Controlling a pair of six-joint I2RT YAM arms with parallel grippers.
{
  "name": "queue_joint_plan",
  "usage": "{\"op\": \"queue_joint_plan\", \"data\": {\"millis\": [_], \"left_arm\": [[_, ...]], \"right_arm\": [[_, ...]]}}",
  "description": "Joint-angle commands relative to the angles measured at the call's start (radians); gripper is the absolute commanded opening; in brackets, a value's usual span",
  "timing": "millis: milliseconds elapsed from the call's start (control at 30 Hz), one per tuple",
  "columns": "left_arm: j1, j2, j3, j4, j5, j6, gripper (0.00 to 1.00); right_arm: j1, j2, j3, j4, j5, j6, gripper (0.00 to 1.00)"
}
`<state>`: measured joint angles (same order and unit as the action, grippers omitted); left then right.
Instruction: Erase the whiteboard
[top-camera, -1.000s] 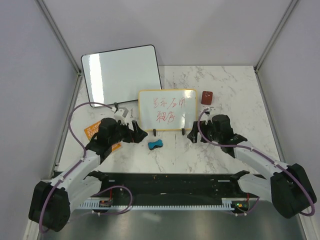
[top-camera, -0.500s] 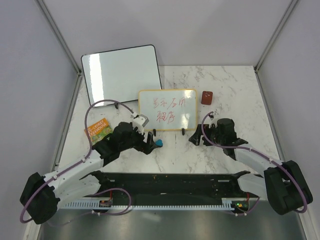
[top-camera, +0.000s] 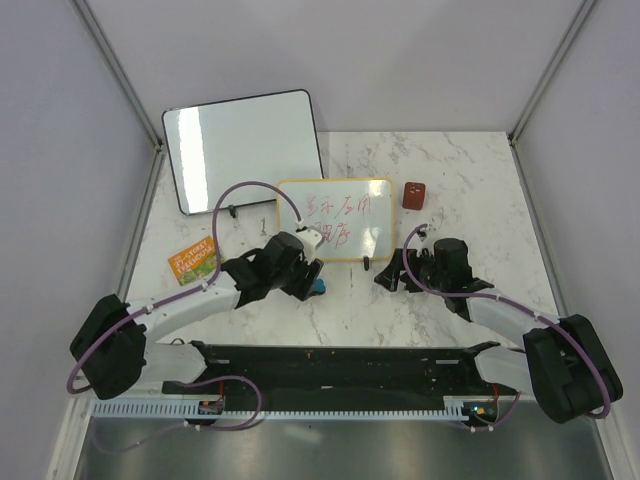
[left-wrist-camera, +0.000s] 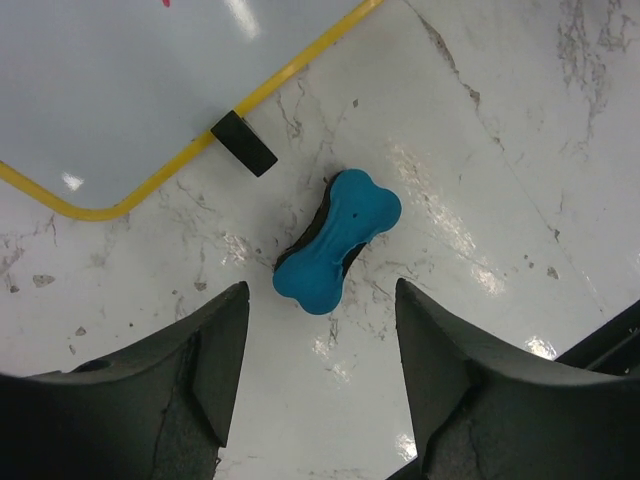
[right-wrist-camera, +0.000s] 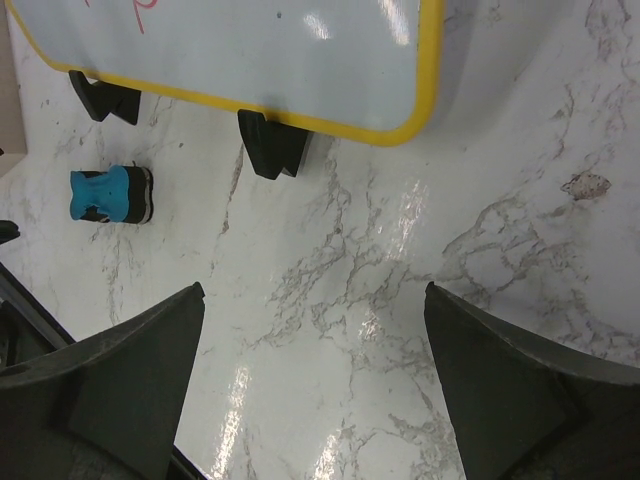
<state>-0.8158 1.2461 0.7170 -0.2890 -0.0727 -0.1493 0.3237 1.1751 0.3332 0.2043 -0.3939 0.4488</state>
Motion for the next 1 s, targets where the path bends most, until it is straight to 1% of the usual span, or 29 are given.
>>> {"op": "queue_joint_plan", "data": {"millis": [0, 200, 467, 600, 767, 933, 967], "left_arm": [[-0.003, 0.062, 0.064, -0.022, -0.010, 0.054, 0.65], [-0.005, 0.165, 0.102, -0.024, 0.016, 0.079, 0.66], [-0.017, 0.237, 0.147, -0.021, 0.040, 0.070, 0.66], [-0.032, 0.306, 0.183, -0.029, 0.042, 0.073, 0.64], [-0.059, 0.387, 0.223, -0.052, 0.028, 0.051, 0.63], [-0.069, 0.412, 0.239, -0.072, 0.001, 0.034, 0.61], [-0.071, 0.409, 0.239, -0.073, 0.001, 0.034, 0.60]], "right_arm": [[-0.002, 0.000, -0.010, 0.040, -0.017, 0.007, 0.98], [-0.003, 0.000, -0.010, 0.034, -0.013, 0.002, 0.98], [-0.002, 0.009, -0.003, 0.026, -0.016, -0.005, 0.98], [-0.002, 0.014, -0.003, 0.023, -0.017, -0.007, 0.98], [-0.003, 0.017, 0.001, 0.017, -0.019, -0.013, 0.98], [-0.003, 0.018, 0.000, 0.014, -0.019, -0.018, 0.98], [-0.003, 0.017, 0.001, 0.012, -0.019, -0.016, 0.98]]}}
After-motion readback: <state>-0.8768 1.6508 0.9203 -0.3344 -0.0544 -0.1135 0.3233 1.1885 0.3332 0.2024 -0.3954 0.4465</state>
